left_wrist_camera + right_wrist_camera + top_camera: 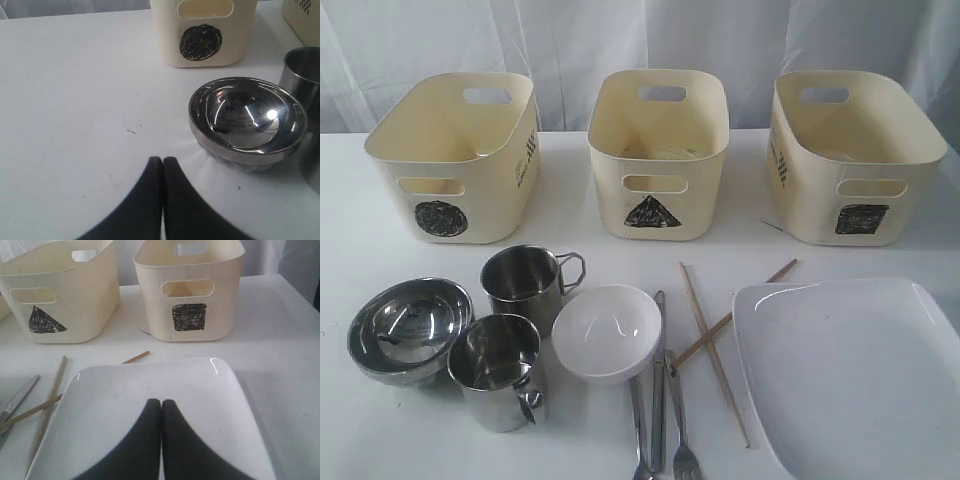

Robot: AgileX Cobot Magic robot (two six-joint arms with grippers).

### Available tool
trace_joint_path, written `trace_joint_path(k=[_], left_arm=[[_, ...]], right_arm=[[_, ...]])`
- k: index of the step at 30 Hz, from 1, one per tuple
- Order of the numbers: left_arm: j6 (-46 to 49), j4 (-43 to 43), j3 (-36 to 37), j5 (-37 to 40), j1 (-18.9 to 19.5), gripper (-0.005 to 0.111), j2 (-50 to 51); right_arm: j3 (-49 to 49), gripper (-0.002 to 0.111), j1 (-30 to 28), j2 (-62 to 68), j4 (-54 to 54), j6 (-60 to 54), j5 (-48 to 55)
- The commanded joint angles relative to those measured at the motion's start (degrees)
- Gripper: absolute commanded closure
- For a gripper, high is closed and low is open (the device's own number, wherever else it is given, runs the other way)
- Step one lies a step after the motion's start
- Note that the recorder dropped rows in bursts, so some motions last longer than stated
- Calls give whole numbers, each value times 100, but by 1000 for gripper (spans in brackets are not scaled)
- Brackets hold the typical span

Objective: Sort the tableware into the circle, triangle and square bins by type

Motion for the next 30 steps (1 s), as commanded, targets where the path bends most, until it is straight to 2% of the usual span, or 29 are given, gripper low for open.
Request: trace_joint_path(k=[1, 4, 7, 12, 14, 15, 18, 19, 21, 25, 28, 29, 30], left_arm=[[-1, -62, 25, -2, 23, 106, -22], [-1, -62, 25, -55, 23, 106, -22], [-39, -79, 25, -438, 23, 106, -22], [-238, -378, 25, -1784, 23, 106, -22], [-724, -572, 25, -2383, -1, 106, -22], [-1395, -573, 25, -2833, -15, 106, -22], [-2911, -573, -4, -2932, -15, 106, -22], [-3892, -573, -168, -2919, -15, 106, -22], [-4554, -573, -360, -2988, -15, 106, -22], [-5308, -573, -457, -3454, -15, 106, -22], [-5467, -429, -457, -3484, -15, 106, -22], [-5493, 61, -457, -3429, -15, 106, -22], [-5889, 932, -457, -3415, -15, 106, -22]], right_arm=[[32, 108, 2, -16, 2, 2, -17], [32, 108, 2, -16, 2, 2, -17], [32, 108, 2, -16, 2, 2, -17], [32, 108, 2, -16, 2, 2, -17], [32, 108, 2, -16, 2, 2, -17], [32, 108, 2, -16, 2, 2, -17], [32, 108, 2, -16, 2, 2, -17], [32, 108, 2, -16, 2, 2, -17], [32, 108, 2, -16, 2, 2, -17], [32, 108, 2, -16, 2, -12, -17], [32, 108, 2, -16, 2, -12, -17], [32, 108, 2, -16, 2, -12, -17], [32, 108, 2, -16, 2, -12, -17]])
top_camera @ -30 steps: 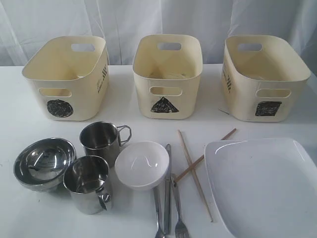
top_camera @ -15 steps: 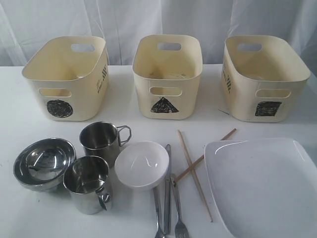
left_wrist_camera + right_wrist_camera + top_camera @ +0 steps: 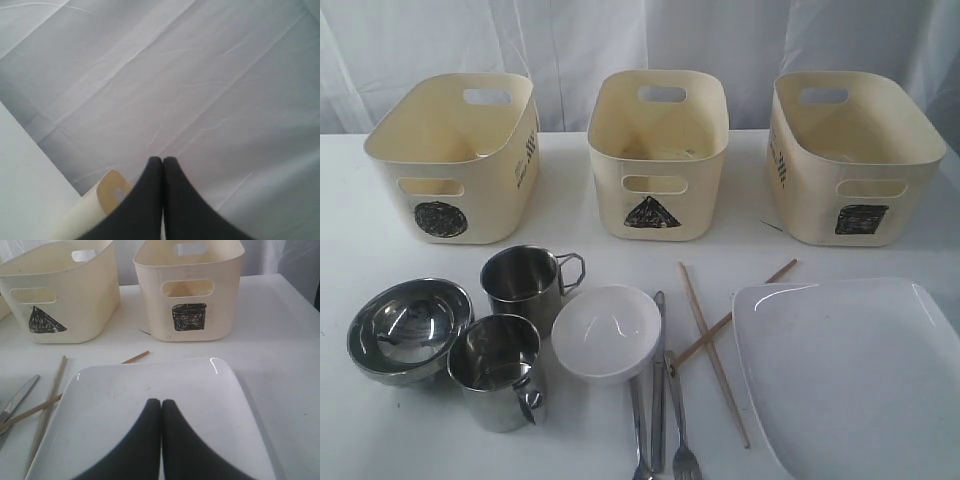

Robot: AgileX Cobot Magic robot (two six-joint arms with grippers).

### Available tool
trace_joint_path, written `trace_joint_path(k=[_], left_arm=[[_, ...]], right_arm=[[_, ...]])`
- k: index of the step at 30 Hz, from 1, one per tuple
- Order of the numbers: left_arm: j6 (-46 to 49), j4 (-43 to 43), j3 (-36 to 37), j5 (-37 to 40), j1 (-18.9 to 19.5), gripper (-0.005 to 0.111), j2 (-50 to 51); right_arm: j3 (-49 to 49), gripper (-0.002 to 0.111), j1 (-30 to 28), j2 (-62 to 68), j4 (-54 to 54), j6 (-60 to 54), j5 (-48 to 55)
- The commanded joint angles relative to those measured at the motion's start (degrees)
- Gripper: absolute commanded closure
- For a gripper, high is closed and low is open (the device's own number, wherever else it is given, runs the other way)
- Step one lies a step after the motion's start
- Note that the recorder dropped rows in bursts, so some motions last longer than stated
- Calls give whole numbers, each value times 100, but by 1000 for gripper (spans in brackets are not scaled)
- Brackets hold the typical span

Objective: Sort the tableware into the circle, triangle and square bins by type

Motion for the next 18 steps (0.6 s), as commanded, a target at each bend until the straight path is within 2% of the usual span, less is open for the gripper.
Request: trace_joint_path(k=[1, 5, 9, 12, 18], left_arm=[[-893, 1756, -75, 29, -15, 106, -22], [-2448, 3636, -491, 758, -15, 106, -22], [-3334, 5410, -869, 825, -15, 103, 293], [-3998, 6525, -1061, 722, -15, 98, 697], [-5956, 9183, -1303, -180, -15, 88, 1730]], right_arm=[[32, 108, 2, -16, 2, -12, -17], [32, 108, 2, -16, 2, -12, -17], [32, 108, 2, -16, 2, -12, -17], [32, 108, 2, -16, 2, -12, -17], [32, 108, 2, -16, 2, -12, -17]])
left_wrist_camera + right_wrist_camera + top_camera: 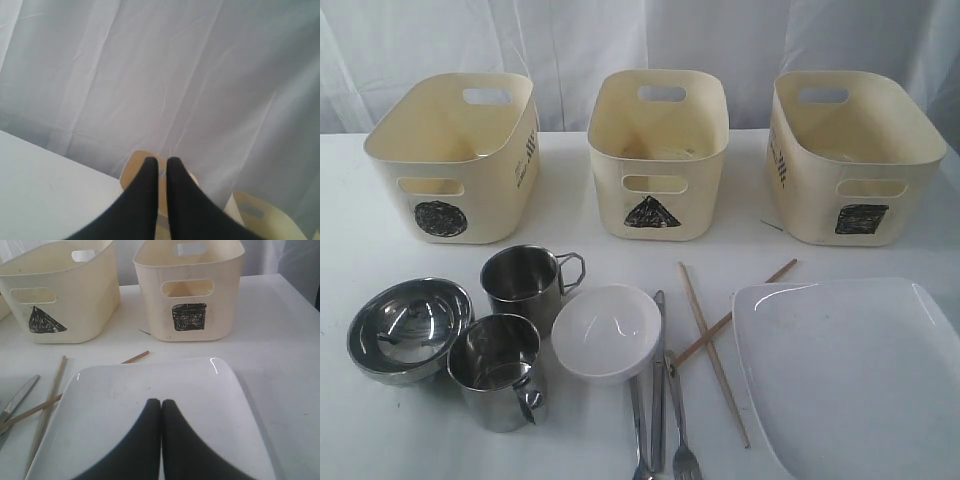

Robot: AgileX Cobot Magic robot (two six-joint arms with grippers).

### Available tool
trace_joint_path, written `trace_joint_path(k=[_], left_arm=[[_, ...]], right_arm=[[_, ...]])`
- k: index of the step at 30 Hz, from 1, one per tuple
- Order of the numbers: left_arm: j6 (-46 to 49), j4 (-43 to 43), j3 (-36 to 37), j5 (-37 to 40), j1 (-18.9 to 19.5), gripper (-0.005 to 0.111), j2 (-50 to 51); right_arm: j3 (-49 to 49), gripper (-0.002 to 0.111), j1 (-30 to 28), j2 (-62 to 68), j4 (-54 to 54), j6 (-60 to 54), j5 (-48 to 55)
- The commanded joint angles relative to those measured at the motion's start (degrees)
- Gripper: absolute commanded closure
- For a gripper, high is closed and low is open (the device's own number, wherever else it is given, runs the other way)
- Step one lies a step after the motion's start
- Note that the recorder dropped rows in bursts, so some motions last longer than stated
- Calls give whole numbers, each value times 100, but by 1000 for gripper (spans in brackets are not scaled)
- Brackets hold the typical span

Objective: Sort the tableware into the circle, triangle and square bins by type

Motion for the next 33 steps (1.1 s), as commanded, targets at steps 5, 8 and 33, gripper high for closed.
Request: trace_joint_path(k=[5, 8, 33], left_arm=[[-3207, 4423, -714, -1371, -15, 83, 1447], [-3661, 4725, -983, -1590, -15, 84, 1923], [-561, 4725, -2729, -1635, -15, 84, 3749]], right_arm=[[32, 108, 2, -16, 2, -12, -17], [32, 108, 2, -16, 2, -12, -17], [32, 108, 2, -16, 2, -12, -17]])
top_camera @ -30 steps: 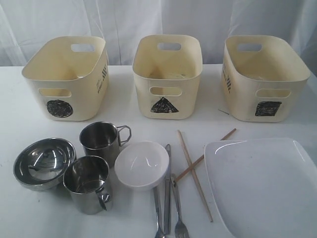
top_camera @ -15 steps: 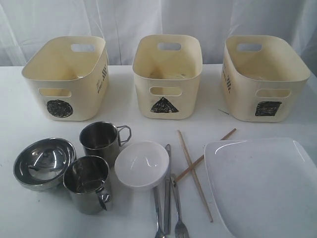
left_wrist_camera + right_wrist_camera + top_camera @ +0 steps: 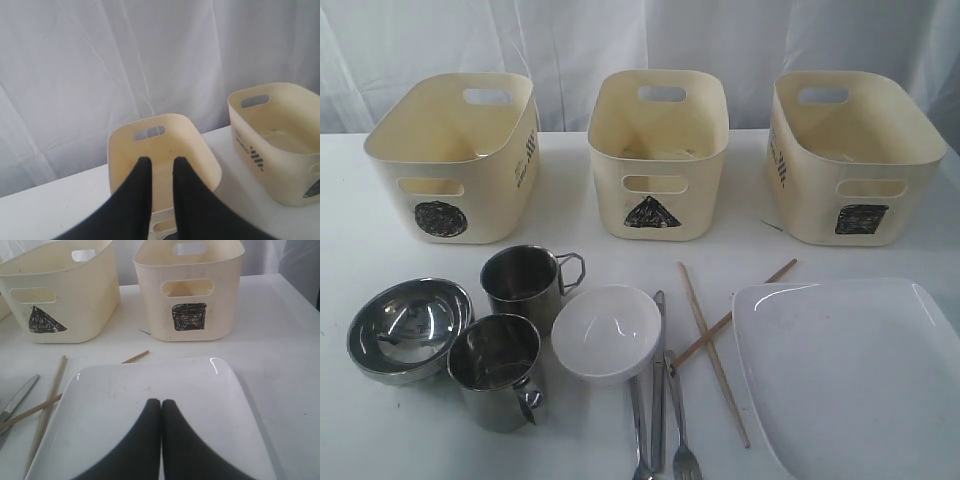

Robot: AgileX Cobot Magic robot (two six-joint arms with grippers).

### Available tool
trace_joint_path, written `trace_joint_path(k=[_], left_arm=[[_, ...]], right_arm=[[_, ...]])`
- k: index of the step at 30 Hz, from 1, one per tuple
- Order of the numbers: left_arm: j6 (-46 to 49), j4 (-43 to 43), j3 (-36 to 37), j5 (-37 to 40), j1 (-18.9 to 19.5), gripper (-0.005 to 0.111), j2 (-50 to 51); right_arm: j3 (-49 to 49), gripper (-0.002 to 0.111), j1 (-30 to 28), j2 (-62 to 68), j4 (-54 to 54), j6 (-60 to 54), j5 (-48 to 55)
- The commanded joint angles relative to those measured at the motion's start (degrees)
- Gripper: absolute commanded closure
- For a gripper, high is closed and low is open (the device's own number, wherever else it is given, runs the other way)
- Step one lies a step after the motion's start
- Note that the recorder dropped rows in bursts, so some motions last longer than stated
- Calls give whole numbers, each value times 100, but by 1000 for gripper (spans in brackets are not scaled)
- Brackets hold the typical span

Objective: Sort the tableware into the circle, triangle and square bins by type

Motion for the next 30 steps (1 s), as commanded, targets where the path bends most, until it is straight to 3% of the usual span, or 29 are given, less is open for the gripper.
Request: trace_joint_path(k=[1, 7, 15, 24, 30], left_arm=[[236, 89, -36, -16, -15, 84, 12], [236, 89, -36, -159, -15, 84, 23], [-445, 89, -36, 454, -15, 84, 22], [-509, 89, -29, -448, -15, 84, 22], [-521, 89, 72, -513, -257, 84, 22]], right_arm=[[32, 108, 2, -16, 2, -12, -17], [32, 108, 2, -16, 2, -12, -17], [32, 108, 2, -16, 2, -12, -17], [32, 108, 2, -16, 2, -12, -17], [32, 108, 2, -16, 2, -12, -17]])
